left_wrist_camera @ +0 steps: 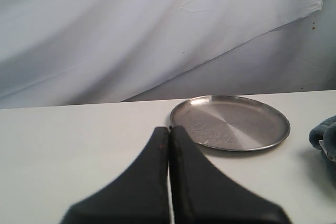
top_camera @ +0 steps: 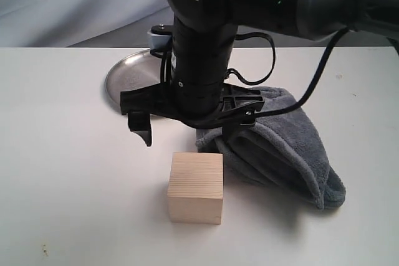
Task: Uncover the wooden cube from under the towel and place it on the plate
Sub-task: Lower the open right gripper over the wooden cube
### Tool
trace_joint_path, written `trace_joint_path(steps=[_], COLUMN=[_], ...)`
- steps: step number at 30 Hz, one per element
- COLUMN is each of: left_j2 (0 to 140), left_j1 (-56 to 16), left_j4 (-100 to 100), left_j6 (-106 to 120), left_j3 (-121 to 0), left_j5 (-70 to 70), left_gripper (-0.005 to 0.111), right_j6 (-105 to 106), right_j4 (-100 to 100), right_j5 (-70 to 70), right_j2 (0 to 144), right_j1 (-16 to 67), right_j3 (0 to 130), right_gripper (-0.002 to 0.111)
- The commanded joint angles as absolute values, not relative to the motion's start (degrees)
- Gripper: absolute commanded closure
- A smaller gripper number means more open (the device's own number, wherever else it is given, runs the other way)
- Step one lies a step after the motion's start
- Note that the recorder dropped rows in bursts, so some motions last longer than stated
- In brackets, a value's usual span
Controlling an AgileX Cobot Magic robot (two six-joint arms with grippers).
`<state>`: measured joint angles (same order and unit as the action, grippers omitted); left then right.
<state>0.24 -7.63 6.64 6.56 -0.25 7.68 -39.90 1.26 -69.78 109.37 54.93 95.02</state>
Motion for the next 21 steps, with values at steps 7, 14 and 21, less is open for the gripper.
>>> trace_joint_path(steps=[7, 14, 21], left_j2=[0.0, 0.0, 0.0], left_j1=[-7.9, -7.9, -7.9], left_j4=[6.7, 6.7, 6.7], left_j6=[6.4, 6.4, 6.4], left_j3=[0.0, 0.0, 0.0], left_j5=[7.6, 7.6, 7.6], left_gripper=[0.107, 0.107, 0.107], right_j6=[-33.5, -31.2, -30.1], right_j4=[-0.6, -0.5, 1.0], right_j5=[-70.0, -70.0, -70.0], right_j2=[113.0, 116.4, 118.4], right_j1=[52.4, 52.4, 52.4], right_j3=[95.1, 95.1, 90.9], right_gripper=[0.003, 0.003, 0.003])
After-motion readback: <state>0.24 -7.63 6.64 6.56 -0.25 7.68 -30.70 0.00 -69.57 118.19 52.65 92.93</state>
